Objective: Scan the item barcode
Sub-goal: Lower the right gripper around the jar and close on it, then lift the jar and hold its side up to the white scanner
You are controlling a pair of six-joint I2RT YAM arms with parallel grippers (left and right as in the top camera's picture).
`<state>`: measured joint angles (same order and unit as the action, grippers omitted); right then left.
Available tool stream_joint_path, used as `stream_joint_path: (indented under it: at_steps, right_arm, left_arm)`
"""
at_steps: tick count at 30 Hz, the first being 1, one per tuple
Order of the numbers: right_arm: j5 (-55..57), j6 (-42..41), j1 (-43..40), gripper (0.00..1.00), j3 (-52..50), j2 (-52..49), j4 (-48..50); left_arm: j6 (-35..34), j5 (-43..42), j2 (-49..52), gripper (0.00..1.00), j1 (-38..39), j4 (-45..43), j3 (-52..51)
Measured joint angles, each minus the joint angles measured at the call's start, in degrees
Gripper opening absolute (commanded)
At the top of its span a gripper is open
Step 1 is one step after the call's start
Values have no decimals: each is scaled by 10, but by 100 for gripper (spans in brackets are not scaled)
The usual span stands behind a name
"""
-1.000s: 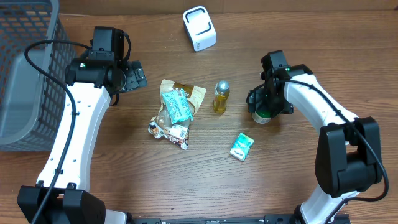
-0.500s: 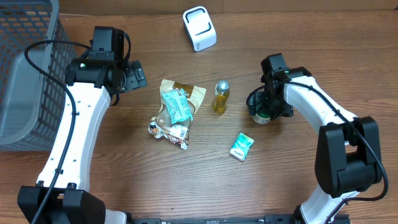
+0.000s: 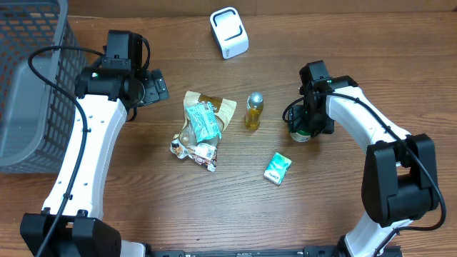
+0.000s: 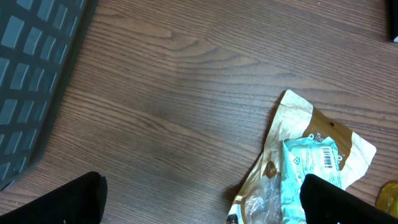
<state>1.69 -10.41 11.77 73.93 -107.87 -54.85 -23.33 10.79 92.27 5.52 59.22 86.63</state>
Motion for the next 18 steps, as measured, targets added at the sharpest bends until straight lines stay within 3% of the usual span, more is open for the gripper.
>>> stream_joint_path:
  at_steps: [7,11,18]
  right_arm:
    - [0,0,0,34,22,-1,-33]
    - [0,-1,0,32,91,-3,-104]
    - [0,-1,0,25,333,-8,-277]
  left_arm:
    - [0,0,0,99,0,0,0]
    - [0,0,0,100,0,0,0]
    - [0,0,0,100,0,1,0]
